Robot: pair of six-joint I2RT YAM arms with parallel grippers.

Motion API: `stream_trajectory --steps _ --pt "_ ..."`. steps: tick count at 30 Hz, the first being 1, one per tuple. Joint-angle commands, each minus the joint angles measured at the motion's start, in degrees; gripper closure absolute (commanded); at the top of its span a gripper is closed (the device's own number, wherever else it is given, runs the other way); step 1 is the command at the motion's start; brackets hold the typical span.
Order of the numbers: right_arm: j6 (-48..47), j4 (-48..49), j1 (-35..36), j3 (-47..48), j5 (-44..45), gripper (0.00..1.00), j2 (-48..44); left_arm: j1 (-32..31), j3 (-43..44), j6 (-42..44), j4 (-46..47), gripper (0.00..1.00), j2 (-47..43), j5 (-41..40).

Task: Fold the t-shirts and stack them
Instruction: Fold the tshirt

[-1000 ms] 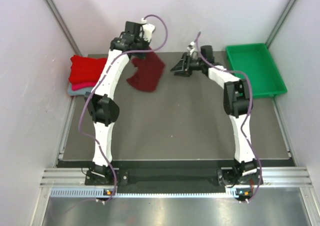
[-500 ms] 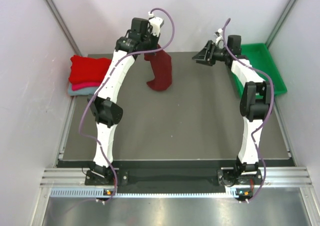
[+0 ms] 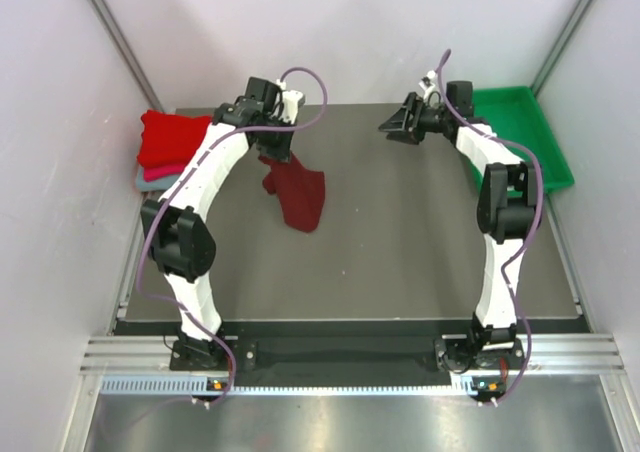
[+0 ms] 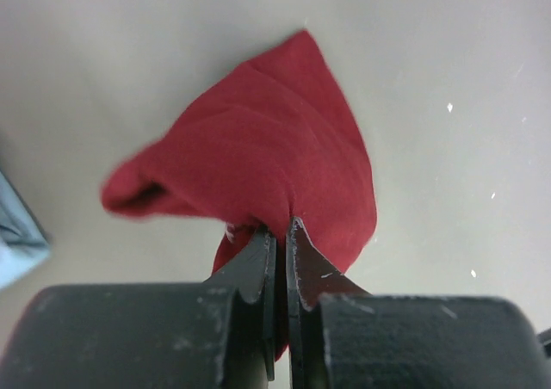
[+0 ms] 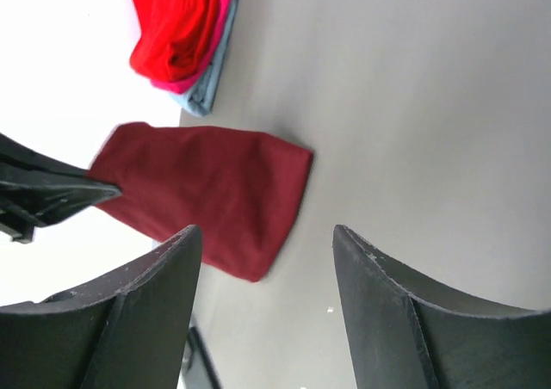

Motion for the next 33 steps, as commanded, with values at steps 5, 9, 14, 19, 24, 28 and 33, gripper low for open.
stream_trajectory --steps 5,9,14,19,24,28,33 --pt "2.8 2.8 5.5 1.8 -0.6 0.37 0.6 2.1 -6.5 -3.4 -5.2 1.00 -4.5 -1.2" --pt "3.3 4.0 6.7 3.1 -0.5 0.37 1.6 2.2 -9.8 -3.7 -5.8 1.00 -2.8 2.5" --pt "3.0 4.8 6.3 4.2 -0.9 0.37 1.6 2.2 3.7 -3.5 -1.2 1.00 12.7 6.7" --pt "-0.7 3.0 4.1 5.9 0.4 0.37 -1.6 1.4 29.8 -3.4 -0.5 1.00 25.9 9.5" --pt "-5.4 -1.1 -0.7 5.2 3.3 0.37 -5.6 -0.6 36.1 -4.1 6.8 1.00 28.3 14.5" --pt "-7.6 -3.1 -3.7 3.0 4.4 0.37 -7.8 -3.8 34.4 -4.1 17.0 1.00 22.8 18.2" --pt "-9.4 -4.9 -4.1 1.3 5.7 0.37 -9.3 -6.8 34.3 -6.9 33.2 1.00 18.8 22.2"
